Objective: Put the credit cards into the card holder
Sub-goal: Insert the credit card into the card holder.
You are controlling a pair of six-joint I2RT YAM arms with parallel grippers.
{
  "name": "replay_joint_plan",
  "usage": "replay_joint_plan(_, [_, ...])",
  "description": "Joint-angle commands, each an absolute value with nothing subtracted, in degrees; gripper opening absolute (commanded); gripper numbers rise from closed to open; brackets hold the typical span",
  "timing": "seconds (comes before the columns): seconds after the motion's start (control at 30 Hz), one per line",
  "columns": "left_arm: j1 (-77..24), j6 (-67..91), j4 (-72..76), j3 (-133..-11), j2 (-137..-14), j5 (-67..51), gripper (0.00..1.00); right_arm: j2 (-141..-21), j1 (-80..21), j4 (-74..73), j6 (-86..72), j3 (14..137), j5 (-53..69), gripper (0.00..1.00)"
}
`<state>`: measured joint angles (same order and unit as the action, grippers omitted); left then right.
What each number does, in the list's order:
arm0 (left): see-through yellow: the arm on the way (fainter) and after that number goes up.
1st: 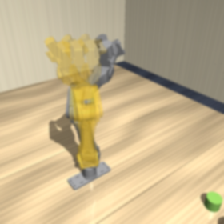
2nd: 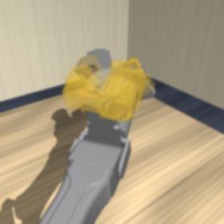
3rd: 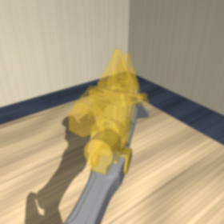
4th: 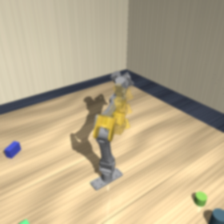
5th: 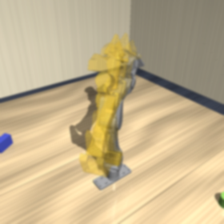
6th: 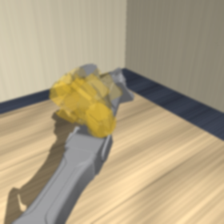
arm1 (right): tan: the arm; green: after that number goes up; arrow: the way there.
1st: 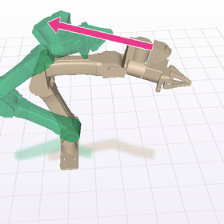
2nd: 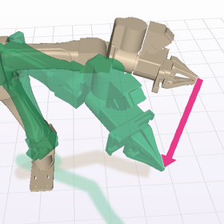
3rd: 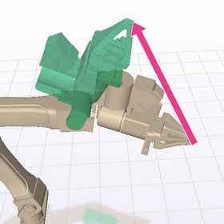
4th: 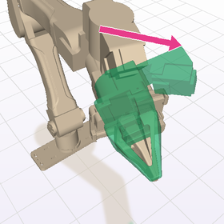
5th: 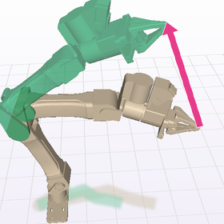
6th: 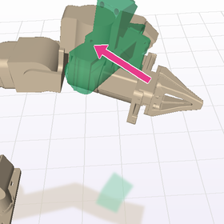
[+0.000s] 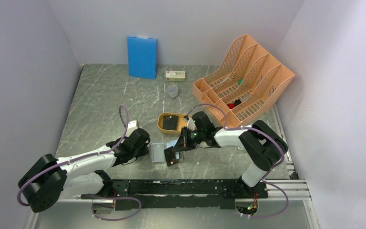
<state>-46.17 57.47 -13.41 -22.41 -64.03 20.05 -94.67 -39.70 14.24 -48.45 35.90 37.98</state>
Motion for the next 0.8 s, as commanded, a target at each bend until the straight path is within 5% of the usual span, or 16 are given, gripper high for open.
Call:
replay_joint_plan(0.0, [-46.0,57.3,-17.2,-19.6,-65.8,16.3,0.26,-95.7,-39.7,17.0,-49.3,37.3,38.7,0.00])
replay_joint_plan(0.77, [-46.0,56.8,-17.0,-19.9,-66.5,15.9,0.26,-99.0,-39.7,18.2,-51.2,38.2,31.8,0.00])
